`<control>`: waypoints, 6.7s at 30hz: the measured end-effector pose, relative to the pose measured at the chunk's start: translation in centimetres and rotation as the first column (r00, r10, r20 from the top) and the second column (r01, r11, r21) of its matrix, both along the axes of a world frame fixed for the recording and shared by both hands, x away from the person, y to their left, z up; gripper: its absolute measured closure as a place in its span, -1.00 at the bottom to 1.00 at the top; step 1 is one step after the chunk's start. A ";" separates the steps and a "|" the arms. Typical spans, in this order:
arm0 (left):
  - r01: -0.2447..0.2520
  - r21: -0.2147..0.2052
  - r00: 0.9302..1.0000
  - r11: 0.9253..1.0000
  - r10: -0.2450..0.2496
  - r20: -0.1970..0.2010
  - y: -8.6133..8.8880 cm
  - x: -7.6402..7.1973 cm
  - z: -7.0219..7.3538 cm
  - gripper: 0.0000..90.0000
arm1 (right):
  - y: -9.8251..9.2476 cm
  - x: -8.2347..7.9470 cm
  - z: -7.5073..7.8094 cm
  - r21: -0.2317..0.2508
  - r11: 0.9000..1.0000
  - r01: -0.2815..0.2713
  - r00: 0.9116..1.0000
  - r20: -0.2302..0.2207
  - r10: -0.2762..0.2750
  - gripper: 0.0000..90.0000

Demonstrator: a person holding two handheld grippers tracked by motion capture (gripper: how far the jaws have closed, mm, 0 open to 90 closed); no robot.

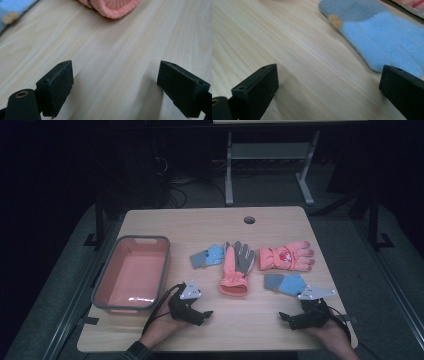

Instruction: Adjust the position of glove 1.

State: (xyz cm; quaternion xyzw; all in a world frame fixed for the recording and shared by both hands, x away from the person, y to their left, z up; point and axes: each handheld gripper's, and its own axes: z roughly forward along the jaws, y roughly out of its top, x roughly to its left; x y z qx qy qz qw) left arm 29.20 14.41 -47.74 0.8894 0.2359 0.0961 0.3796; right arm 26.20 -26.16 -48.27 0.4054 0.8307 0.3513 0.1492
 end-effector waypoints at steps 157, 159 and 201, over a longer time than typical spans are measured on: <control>0.025 0.005 1.000 1.000 -0.025 -0.002 0.9 -0.4 0.1 -0.72 | 14.4 0.7 3.5 0.080 0.912 -0.403 0.912 -0.055 0.407 1.00; 0.025 0.005 1.000 1.000 -0.025 -0.002 0.9 -0.4 0.1 -0.72 | 13.7 0.9 3.7 0.085 0.919 -0.385 0.920 -0.049 0.389 1.00; 0.018 0.041 1.000 0.999 -0.017 -0.014 0.5 0.1 0.4 -0.70 | 1.2 3.3 0.1 0.017 1.000 0.003 1.000 0.022 -0.003 -0.71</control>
